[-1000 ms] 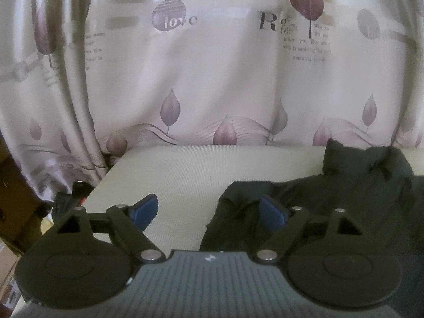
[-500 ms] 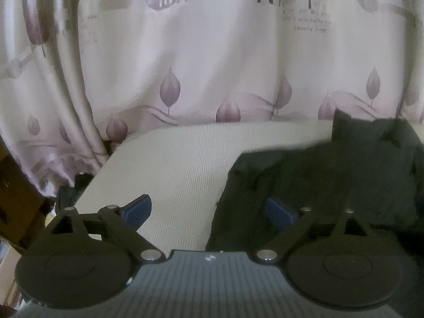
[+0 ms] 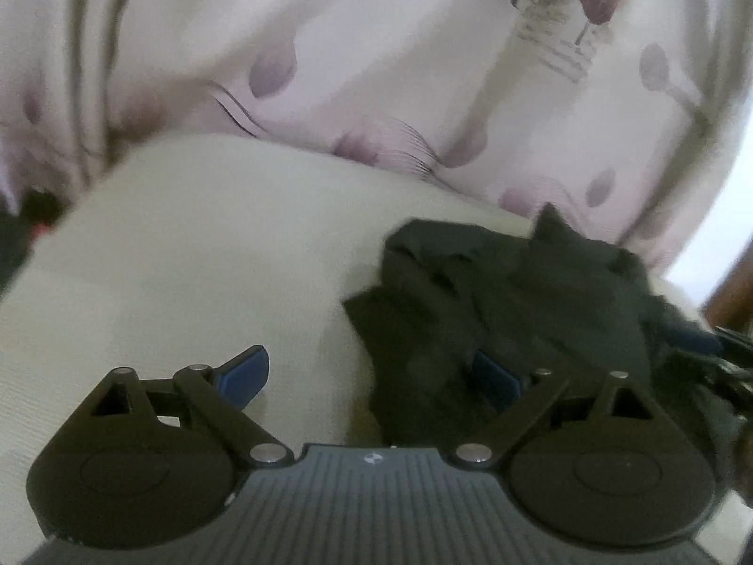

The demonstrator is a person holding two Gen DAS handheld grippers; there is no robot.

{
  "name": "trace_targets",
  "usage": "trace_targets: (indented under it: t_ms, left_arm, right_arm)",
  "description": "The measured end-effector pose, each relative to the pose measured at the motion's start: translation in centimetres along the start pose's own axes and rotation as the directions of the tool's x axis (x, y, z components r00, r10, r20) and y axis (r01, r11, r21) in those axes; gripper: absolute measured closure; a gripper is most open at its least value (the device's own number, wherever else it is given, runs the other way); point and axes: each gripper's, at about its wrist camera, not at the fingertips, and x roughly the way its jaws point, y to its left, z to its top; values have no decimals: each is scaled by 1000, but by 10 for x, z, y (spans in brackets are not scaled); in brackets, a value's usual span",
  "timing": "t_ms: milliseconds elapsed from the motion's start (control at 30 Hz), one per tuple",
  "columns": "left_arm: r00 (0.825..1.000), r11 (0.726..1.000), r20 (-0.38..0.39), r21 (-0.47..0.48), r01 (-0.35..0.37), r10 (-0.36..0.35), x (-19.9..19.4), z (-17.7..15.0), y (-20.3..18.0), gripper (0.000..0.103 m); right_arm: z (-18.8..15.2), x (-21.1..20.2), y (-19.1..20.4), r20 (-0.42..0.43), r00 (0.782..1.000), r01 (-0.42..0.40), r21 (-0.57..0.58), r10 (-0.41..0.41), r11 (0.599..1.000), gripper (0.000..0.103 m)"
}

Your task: Fold large clothes

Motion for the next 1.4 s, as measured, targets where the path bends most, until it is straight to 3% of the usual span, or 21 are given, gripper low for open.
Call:
trace_targets:
  t_ms: [133, 233, 333, 467, 667, 867, 967, 1033, 1100, 1200, 1333, 1400]
  left_arm:
    - [996, 997, -44, -17, 77, -77, 11, -7, 7, 16]
    - [980, 984, -105, -79, 160, -168, 25, -11, 16, 20]
    - [946, 953, -135, -114, 281, -295, 36, -12, 18, 19]
    - [879, 903, -208, -113, 415, -430, 55, -10, 9, 19]
    - [819, 861, -306, -5, 508, -485, 73, -3, -11, 21]
    - [783, 839, -354, -10, 545, -513, 86, 6, -5, 24]
    - [743, 810, -364, -59, 584, -562, 93, 10, 1, 21]
    - [726, 796, -360, -85, 600, -586, 101, 14, 1, 22]
    - [723, 791, -344, -114, 601, -599, 109, 14, 2, 29]
    - [732, 793, -309, -184, 581, -608, 113, 14, 7, 37]
    - [796, 828, -236, -235, 510, -558, 105, 5, 0, 45]
    - [818, 832, -194, -259, 490, -542, 96, -3, -3, 54]
  right_arm:
    - [8, 15, -6, 15, 998, 63, -5, -62, 998, 42]
    - [5, 33, -17, -14, 996, 90, 29, -89, 996, 42]
    - [-11, 59, -28, -94, 993, 73, 69, -67, 995, 42]
    - [-19, 63, -42, -92, 996, 3, 144, 11, 990, 42]
    - [-25, 64, -52, -65, 996, -41, 186, 54, 982, 42]
    - [-29, 59, -52, -43, 997, -55, 200, 65, 978, 42]
    - [-30, 58, -52, -32, 997, -57, 200, 65, 978, 41]
    - [-30, 58, -53, -25, 997, -64, 207, 71, 976, 41]
    - [-31, 57, -53, -23, 997, -68, 211, 75, 975, 40]
    - [-32, 57, -53, -19, 997, -67, 212, 73, 975, 40]
    - [-33, 56, -53, -10, 997, -71, 218, 75, 973, 39]
    - [-34, 55, -54, -7, 997, -75, 219, 79, 973, 39]
